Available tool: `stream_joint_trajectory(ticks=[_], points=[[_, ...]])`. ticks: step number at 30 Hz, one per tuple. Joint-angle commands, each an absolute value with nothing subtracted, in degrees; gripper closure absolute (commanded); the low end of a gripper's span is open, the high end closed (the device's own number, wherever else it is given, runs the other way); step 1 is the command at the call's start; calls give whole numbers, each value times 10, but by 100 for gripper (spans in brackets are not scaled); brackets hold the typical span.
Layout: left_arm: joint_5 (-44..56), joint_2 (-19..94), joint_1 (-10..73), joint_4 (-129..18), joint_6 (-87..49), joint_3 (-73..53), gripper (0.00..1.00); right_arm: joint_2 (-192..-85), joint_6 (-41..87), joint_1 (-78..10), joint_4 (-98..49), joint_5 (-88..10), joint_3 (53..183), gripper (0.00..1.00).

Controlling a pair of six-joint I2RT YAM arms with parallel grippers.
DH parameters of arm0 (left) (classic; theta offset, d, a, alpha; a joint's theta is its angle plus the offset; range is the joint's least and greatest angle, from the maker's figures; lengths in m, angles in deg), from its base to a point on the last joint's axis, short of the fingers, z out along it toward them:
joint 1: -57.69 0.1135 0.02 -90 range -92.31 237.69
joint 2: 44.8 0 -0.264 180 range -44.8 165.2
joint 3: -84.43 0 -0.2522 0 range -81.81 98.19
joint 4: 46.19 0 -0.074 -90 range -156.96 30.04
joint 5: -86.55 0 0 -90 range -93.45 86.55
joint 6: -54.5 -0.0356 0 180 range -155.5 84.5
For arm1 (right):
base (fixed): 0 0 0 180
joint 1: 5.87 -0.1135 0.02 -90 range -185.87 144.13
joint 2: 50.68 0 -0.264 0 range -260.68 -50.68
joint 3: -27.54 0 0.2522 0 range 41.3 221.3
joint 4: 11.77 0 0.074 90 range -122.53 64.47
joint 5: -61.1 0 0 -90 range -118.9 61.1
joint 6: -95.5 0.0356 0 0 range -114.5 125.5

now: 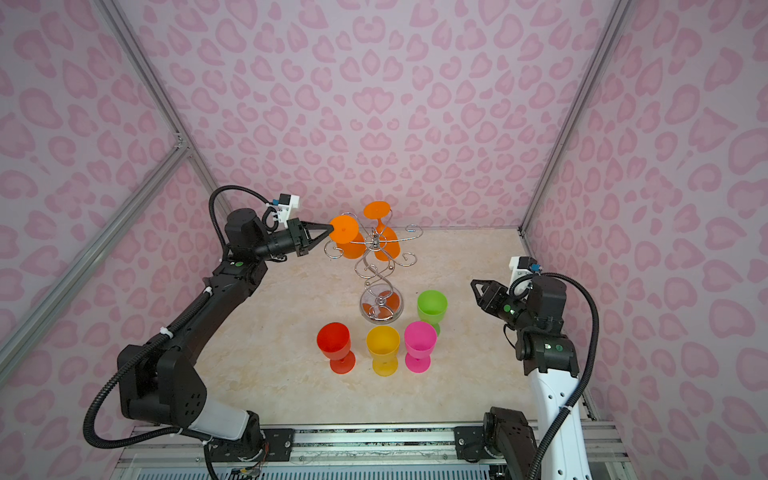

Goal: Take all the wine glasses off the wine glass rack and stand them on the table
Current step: 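Close the left gripper on the orange glass foot and lift it off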

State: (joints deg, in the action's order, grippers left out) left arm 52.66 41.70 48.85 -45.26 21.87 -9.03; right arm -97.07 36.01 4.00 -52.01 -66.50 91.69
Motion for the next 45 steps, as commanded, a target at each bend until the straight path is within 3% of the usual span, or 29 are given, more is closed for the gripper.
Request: stream_joint_trajectory(ticks=[1, 11, 18, 23, 30, 36, 45], points=[[532, 396, 499, -456, 201, -100, 98, -972, 364, 41, -503, -674, 914, 58], [543, 316, 592, -487, 194, -131, 98, -977, 369, 40, -498, -677, 919, 58], [541, 200, 686, -523, 203, -153, 98, -977, 372, 42, -492, -681, 927, 58], [539, 137, 688, -464, 267, -106, 98, -962, 417, 42, -408, -714, 911, 58], [514, 140, 555, -294, 389, -58, 98, -928, 612, 29, -71, -753, 826, 58], [484, 199, 432, -123, 494, -71, 98, -948, 631, -29, 24, -741, 853, 56], [413, 345, 315, 200, 727, -85, 98, -1016, 688, -123, 219, -724, 859, 47]])
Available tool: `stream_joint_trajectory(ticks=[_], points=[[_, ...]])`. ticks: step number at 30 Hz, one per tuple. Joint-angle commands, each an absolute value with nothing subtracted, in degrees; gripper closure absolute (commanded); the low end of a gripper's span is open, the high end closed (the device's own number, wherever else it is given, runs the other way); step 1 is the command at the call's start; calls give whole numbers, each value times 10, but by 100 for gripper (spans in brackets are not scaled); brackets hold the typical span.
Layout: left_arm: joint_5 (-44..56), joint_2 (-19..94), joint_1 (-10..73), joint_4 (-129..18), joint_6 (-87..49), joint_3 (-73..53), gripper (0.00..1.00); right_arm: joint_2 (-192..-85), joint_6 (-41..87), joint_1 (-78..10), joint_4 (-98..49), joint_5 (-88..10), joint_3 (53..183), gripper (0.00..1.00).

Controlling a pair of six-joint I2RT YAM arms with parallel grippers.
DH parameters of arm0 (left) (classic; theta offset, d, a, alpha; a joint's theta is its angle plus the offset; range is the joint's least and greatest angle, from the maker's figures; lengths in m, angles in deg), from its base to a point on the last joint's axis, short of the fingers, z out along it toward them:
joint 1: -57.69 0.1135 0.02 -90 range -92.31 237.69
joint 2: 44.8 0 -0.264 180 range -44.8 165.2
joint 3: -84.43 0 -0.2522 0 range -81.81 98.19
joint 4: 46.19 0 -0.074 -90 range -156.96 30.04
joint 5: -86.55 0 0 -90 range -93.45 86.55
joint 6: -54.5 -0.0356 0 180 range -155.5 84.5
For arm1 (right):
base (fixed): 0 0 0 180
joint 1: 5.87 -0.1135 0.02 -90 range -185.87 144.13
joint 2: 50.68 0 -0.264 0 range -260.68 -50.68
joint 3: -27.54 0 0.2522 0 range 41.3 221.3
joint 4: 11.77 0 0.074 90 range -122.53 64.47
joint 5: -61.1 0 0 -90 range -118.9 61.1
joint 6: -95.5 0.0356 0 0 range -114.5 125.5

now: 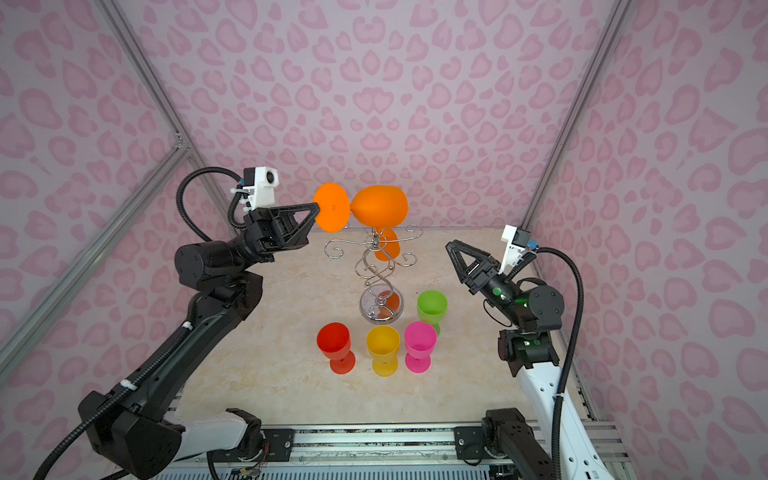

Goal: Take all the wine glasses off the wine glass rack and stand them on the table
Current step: 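Close the left gripper on the orange glass foot and lift it off, then raise the orange glass toward the right gripper while the right gripper rises to meet it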

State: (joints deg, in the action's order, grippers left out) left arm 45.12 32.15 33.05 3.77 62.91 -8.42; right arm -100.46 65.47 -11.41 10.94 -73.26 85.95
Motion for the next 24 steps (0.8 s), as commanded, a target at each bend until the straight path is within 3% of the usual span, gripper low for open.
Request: stream_joint_trajectory(ticks=[1, 9, 21, 24], points=[[402, 356, 308, 221, 742, -88, 98, -1024, 698, -126, 240, -724, 857, 47], [367, 415, 264, 283, 786, -100, 98, -1061, 736, -141, 375, -721, 841, 46], [349, 464, 239, 314, 820, -94, 98, -1082, 755, -148, 426, -729, 843, 47], [348, 474, 230, 314, 824, -89, 98, -1082, 755, -151, 429, -731, 843, 52]])
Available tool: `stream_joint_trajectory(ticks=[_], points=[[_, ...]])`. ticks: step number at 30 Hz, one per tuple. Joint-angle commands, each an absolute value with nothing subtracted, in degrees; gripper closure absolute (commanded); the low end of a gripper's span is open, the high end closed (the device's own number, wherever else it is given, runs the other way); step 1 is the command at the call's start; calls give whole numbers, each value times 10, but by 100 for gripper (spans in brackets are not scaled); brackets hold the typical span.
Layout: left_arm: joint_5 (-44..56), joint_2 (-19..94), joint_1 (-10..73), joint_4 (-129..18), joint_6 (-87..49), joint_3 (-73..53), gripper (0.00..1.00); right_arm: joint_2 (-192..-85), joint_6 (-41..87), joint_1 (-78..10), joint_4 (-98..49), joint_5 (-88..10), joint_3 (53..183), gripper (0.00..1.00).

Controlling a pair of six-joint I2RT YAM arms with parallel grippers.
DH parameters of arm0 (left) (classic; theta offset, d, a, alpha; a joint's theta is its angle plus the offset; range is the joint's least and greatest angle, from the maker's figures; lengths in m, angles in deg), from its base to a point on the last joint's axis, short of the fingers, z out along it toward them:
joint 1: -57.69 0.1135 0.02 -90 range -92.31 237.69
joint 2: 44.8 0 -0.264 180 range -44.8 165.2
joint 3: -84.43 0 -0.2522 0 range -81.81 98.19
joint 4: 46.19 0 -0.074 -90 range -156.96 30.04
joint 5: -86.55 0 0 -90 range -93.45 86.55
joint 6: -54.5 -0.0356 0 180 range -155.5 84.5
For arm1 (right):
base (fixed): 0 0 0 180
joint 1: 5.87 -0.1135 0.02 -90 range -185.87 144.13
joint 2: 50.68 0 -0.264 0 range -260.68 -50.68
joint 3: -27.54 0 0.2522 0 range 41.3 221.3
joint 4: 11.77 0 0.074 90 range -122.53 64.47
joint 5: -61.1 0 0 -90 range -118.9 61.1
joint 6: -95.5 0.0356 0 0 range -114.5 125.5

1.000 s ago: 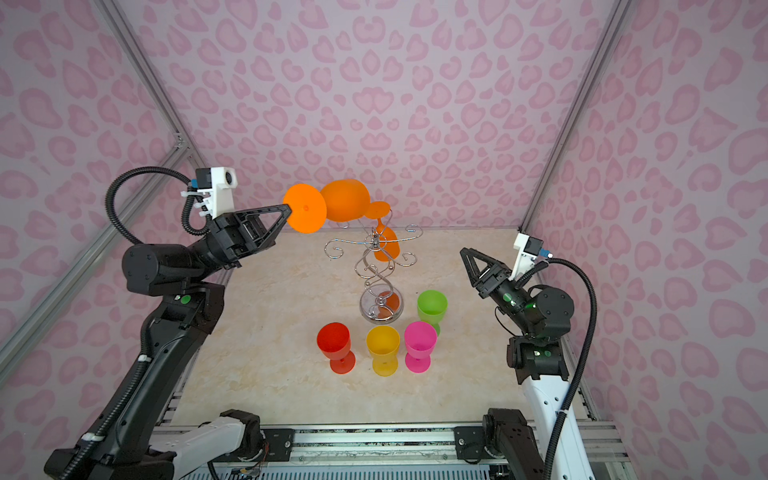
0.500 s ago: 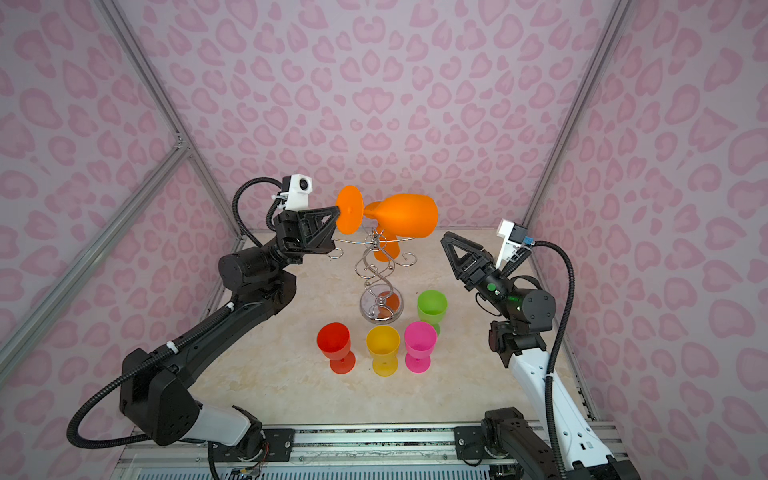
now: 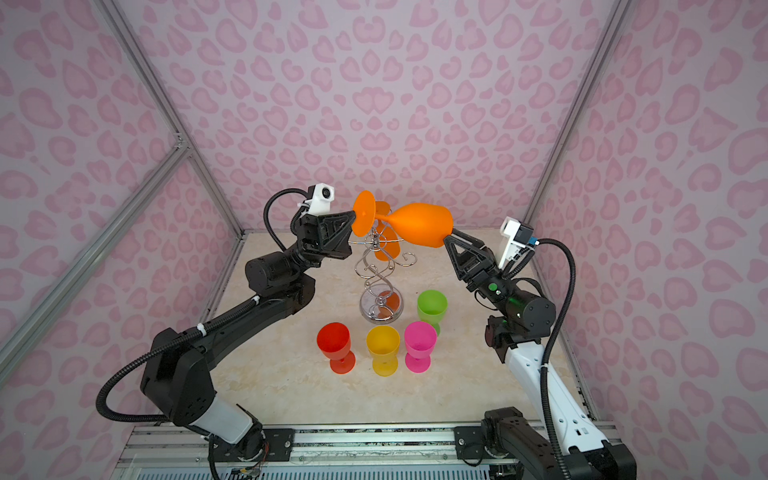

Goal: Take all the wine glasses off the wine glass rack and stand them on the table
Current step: 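Raise the orange glass toward the right gripper while the right gripper rises to meet it, then grasp the orange glass bowl with the right gripper and open the left gripper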

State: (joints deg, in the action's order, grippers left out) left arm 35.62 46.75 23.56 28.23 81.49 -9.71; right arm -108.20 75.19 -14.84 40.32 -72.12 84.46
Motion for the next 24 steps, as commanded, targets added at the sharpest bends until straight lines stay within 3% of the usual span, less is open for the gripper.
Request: stream_joint_trajectory(ticks=[1, 7, 11, 16, 24], points=[[348, 478, 227, 314, 826, -87, 98, -1082, 755, -152, 427, -733, 844, 55], [346, 493, 218, 314, 834, -78, 98, -1086, 758, -156, 430, -743, 848, 66], [345, 498, 217, 314, 837, -73, 95, -1086, 763, -159, 440, -749, 847, 83], [349, 500, 215, 315, 837, -66, 81, -1086, 770, -159, 454, -745, 842, 100], [368, 490, 214, 315, 809, -73, 48, -1068, 761, -146, 414, -739, 876, 100]])
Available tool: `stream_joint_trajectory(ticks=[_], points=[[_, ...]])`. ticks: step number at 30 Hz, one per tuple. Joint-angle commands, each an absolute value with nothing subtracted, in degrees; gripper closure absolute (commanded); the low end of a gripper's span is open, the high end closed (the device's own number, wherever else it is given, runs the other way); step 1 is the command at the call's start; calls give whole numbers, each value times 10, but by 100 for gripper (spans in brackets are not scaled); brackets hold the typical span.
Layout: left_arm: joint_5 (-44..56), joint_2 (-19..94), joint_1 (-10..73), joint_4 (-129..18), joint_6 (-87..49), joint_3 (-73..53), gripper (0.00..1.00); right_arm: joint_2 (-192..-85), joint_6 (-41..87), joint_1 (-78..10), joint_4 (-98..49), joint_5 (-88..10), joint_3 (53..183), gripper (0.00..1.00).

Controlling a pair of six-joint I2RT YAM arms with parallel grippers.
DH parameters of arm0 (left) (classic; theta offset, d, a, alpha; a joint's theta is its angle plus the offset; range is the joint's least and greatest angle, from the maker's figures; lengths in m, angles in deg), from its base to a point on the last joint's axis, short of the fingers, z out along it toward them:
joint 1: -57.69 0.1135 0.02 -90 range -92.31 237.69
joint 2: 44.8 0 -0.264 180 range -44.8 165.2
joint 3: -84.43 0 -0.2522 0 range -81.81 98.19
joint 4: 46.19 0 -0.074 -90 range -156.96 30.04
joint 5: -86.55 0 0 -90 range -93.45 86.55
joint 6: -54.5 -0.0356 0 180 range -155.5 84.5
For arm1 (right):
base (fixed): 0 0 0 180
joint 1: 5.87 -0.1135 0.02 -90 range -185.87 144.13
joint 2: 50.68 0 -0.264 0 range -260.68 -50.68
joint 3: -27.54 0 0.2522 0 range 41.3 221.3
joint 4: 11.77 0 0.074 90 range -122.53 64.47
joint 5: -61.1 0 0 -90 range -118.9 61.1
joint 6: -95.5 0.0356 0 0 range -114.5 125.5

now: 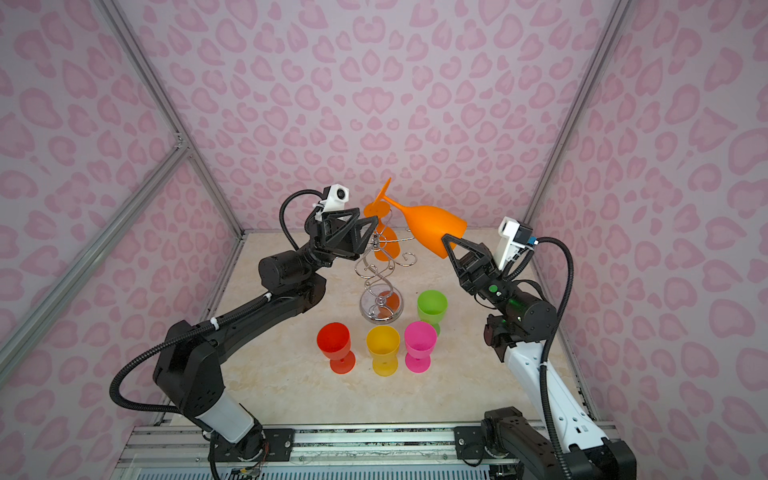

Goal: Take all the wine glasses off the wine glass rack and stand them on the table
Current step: 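Grasp the orange glass bowl with the right gripper and open the left gripper, then lower the orange glass upright beside the green glass with the right gripper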

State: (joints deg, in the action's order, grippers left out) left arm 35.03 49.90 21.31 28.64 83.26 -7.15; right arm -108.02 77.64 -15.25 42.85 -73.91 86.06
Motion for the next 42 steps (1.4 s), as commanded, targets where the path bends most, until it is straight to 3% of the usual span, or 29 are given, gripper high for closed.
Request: stream_joint_trajectory(ticks=[1, 5, 9, 14, 18, 23, 26, 30, 42], points=[[375, 489, 214, 315, 801, -76, 46, -1059, 745, -141, 379, -739, 886, 100], [414, 482, 214, 309, 763, -93, 39, -1001, 587, -120, 70, -705, 967, 100], [439, 476, 214, 288, 726, -102, 37, -980, 387, -114, -298, -558, 1091, 100], [473, 460, 214, 239, 657, -100, 36, -999, 342, -74, -508, -420, 1167, 100], [500, 422, 214, 158, 569, -103, 35, -1044, 325, -15, -583, -446, 1172, 100], [524, 351, 214, -14, 419, -110, 34, -1110, 304, -6, -604, -482, 1132, 100], [517, 308, 214, -127, 326, -112, 33, -1162, 277, -30, -615, -490, 1119, 100], [509, 277, 214, -224, 252, -108, 32, -1235, 234, -96, -651, -427, 1124, 100], [495, 263, 214, -280, 214, -114, 32, -1336, 224, -142, -634, -427, 1110, 100]])
